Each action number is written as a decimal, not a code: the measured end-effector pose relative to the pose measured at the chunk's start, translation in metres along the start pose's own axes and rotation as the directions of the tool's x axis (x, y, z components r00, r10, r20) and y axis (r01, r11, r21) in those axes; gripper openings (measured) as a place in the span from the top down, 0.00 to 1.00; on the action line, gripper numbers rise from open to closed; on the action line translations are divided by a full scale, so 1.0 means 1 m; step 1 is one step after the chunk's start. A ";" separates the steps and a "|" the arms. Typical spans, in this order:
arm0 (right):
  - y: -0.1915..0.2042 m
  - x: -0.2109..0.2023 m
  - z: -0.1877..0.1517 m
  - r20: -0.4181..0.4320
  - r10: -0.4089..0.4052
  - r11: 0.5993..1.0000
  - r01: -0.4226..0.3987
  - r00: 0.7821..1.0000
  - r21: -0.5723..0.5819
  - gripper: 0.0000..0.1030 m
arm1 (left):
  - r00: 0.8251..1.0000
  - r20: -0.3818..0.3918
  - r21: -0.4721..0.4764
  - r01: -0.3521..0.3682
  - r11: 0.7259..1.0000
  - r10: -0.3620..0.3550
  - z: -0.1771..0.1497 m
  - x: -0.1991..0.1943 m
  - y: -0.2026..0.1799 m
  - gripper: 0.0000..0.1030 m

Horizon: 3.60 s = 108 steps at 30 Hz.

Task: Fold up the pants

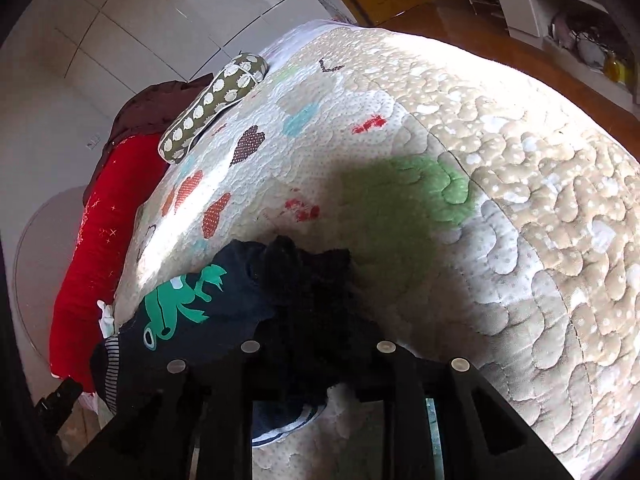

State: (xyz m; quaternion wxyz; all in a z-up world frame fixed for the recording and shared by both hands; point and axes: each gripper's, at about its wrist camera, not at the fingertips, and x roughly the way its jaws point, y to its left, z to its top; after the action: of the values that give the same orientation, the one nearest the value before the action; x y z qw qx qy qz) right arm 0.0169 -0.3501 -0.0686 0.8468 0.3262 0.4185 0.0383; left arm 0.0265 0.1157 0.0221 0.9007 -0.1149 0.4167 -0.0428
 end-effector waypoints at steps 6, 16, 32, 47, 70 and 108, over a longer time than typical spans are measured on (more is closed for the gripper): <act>-0.007 -0.020 -0.003 0.032 -0.006 1.000 0.006 0.999 0.021 0.58 | 0.980 -0.161 -0.076 -0.128 0.989 0.114 0.004 0.077 0.038 0.45; -0.020 -0.079 -0.019 0.181 -0.119 0.991 0.104 0.976 0.089 0.50 | 0.994 -0.033 -0.073 -0.105 0.992 0.103 -0.006 0.022 0.024 0.43; 0.029 -0.096 -0.041 0.206 -0.110 0.993 0.115 0.972 -0.013 0.44 | 0.910 0.283 0.168 -0.358 0.918 0.303 -0.025 -0.091 -0.051 0.37; 0.052 -0.142 -0.046 0.272 -0.105 0.989 0.128 0.957 -0.070 0.40 | 0.895 0.361 0.181 -0.342 0.922 0.261 -0.027 -0.135 -0.075 0.27; 0.005 -0.098 -0.053 0.162 -0.073 0.997 0.070 0.984 0.023 0.36 | 0.972 0.228 0.330 -0.138 0.934 0.063 0.006 -0.072 -0.151 0.06; 0.008 -0.015 -0.027 0.093 0.027 0.991 -0.015 0.995 -0.130 0.29 | 0.791 -0.599 0.450 0.464 0.763 -0.128 -0.017 0.191 -0.365 0.27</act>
State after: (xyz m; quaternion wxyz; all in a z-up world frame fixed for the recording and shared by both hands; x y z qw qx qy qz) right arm -0.0108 -0.3352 -0.0657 0.8845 0.2764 0.3711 0.0587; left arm 0.1446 -0.2742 -0.0410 0.7193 0.1122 0.5925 -0.3449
